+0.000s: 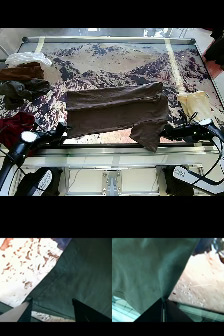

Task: Fold the shirts.

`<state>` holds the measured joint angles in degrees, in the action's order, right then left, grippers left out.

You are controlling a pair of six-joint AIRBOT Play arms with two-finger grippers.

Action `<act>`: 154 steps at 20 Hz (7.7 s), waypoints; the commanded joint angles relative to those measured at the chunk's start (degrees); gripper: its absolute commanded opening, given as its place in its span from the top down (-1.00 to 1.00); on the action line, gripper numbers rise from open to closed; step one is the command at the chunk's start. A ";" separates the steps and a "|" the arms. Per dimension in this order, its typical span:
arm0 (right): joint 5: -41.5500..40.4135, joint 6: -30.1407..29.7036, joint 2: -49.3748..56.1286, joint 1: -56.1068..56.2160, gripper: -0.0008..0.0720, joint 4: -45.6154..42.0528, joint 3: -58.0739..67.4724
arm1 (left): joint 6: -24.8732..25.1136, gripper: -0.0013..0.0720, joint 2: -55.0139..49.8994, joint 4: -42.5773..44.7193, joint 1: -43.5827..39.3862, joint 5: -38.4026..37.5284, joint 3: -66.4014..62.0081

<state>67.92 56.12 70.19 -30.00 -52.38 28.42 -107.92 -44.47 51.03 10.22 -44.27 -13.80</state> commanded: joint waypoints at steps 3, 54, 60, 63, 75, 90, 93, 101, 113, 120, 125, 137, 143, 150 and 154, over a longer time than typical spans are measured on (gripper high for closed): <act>0.07 -0.11 -0.04 0.04 0.93 0.59 -0.02 | -7.21 -0.56 0.04 2.40 0.02 2.05 0.85; -2.73 2.12 -22.51 3.93 0.94 15.39 7.96 | 30.51 0.94 -0.70 -3.48 8.31 -7.19 -25.73; -13.84 3.28 -6.14 15.80 0.94 11.98 27.23 | 29.75 0.94 -19.93 8.28 0.96 -6.10 -40.92; -15.96 3.32 6.32 18.97 0.94 11.50 36.44 | 28.44 0.94 -28.94 10.51 -0.70 -3.56 -47.80; -29.59 4.17 30.01 21.84 0.94 10.97 46.99 | 25.64 0.94 -48.15 17.99 -4.57 6.73 -55.98; -3.34 10.25 21.64 13.11 -0.16 -6.91 61.42 | 29.14 -0.38 -34.40 18.10 -7.80 3.67 -66.03; 3.04 12.90 23.61 7.98 -0.27 -5.97 60.65 | 26.95 -0.37 -38.27 24.79 -14.62 -0.63 -74.47; 7.61 8.66 37.92 -1.46 -0.83 11.52 60.63 | 20.90 -0.38 -58.14 31.50 -26.97 -12.70 -95.54; 9.09 2.69 46.99 8.17 -0.83 16.52 62.90 | 20.92 -0.37 -60.65 31.47 -29.86 -13.25 -95.54; 12.17 5.22 46.95 15.41 -0.52 14.12 66.05 | 20.92 -0.37 -60.83 31.50 -29.75 -13.79 -95.51; 17.18 5.92 44.76 15.69 0.93 15.61 66.05 | 20.92 0.43 -63.60 31.01 -30.18 -15.54 -95.49; 20.15 16.46 35.23 26.77 0.93 15.19 82.88 | 24.79 0.93 -74.20 30.80 -38.25 -14.95 -95.54; 12.07 21.51 35.36 36.57 0.94 14.69 88.94 | 24.79 0.93 -66.97 32.35 -33.09 -18.80 -95.60; -11.43 21.62 40.48 55.32 0.94 16.20 88.87 | 24.79 0.93 -47.17 33.83 -14.25 -20.72 -95.60; -30.18 20.52 44.81 67.47 0.89 17.75 88.94 | 24.79 0.93 -43.98 33.81 -7.02 -25.97 -95.58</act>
<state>53.32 77.23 112.31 29.50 -35.68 117.23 -83.13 -91.59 84.82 -2.20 -66.63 -109.38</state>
